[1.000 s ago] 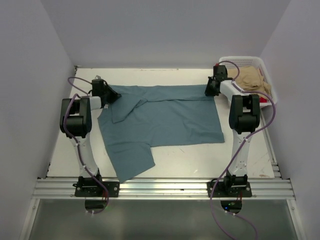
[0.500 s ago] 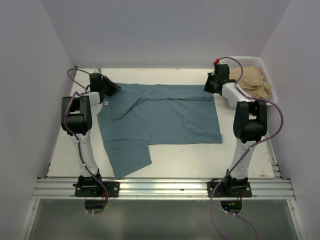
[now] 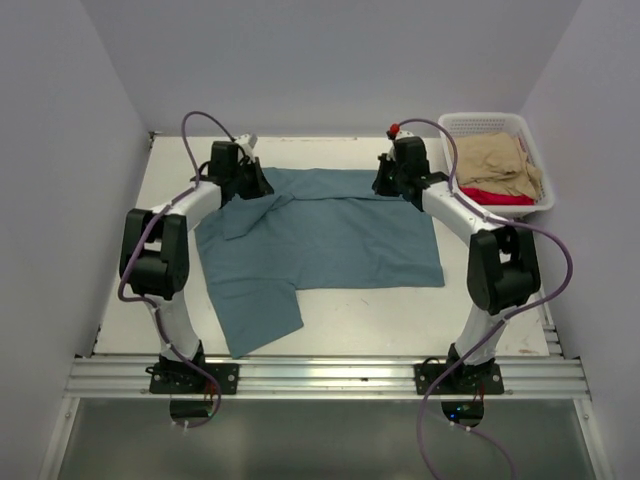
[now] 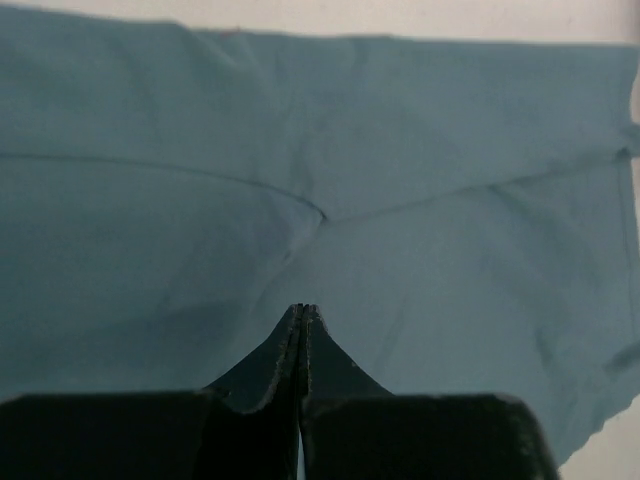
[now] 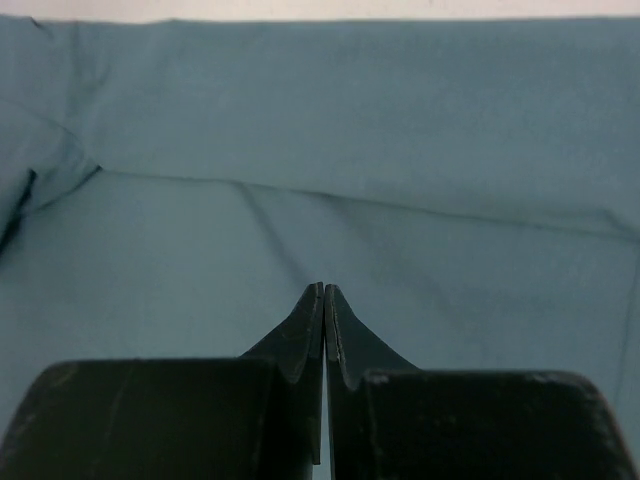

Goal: Fold and stack the t-shirts
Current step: Fold the tshirt

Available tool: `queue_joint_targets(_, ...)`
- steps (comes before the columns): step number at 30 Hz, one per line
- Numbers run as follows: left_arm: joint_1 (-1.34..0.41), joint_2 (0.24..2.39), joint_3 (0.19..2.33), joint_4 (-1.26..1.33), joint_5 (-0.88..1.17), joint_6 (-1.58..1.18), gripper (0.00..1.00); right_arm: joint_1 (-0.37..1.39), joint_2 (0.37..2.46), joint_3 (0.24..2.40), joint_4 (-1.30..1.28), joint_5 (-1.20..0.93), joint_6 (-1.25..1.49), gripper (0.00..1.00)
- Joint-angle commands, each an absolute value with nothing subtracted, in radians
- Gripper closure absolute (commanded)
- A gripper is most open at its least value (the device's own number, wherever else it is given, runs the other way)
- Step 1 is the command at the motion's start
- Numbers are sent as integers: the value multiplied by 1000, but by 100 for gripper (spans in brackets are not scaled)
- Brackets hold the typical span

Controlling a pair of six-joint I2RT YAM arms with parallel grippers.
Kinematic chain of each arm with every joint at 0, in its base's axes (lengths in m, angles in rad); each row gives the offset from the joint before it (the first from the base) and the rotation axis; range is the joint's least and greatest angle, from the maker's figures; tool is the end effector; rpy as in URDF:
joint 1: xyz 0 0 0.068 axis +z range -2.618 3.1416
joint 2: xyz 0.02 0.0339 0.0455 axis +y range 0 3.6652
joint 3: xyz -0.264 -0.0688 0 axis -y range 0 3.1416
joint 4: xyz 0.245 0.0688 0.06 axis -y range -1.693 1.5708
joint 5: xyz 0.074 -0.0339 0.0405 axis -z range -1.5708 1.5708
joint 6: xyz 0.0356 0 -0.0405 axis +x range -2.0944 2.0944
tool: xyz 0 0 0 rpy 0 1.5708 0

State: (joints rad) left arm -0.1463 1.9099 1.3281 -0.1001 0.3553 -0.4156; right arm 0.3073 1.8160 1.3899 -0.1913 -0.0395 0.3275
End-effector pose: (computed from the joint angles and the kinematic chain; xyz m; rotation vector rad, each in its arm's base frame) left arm 0.4225 -0.0748 0.2103 -0.1133 2.2938 -0.6969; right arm 0.4012 0.1288 0.2595 -0.0002 2.2162 0.3988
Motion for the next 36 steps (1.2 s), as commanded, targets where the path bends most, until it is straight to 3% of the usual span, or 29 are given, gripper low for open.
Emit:
queue_joint_targets(1,-152,1901,1327,-291,319,-293,100,307,1724,1329,-164,-3,348,100)
queue_joint_targets(8,-198,1914,1345,-385,184,-255,100,311,1667,1266,-173,21,341,100)
queue_joint_targets(22,-236,2046,1416,-414,149,-227,100,313,1680,1239,-167,35,336,100)
queue_joint_targets(36,-236,1993,1442,-402,-41,-255,100,313,1697,1229,-170,43,324,100)
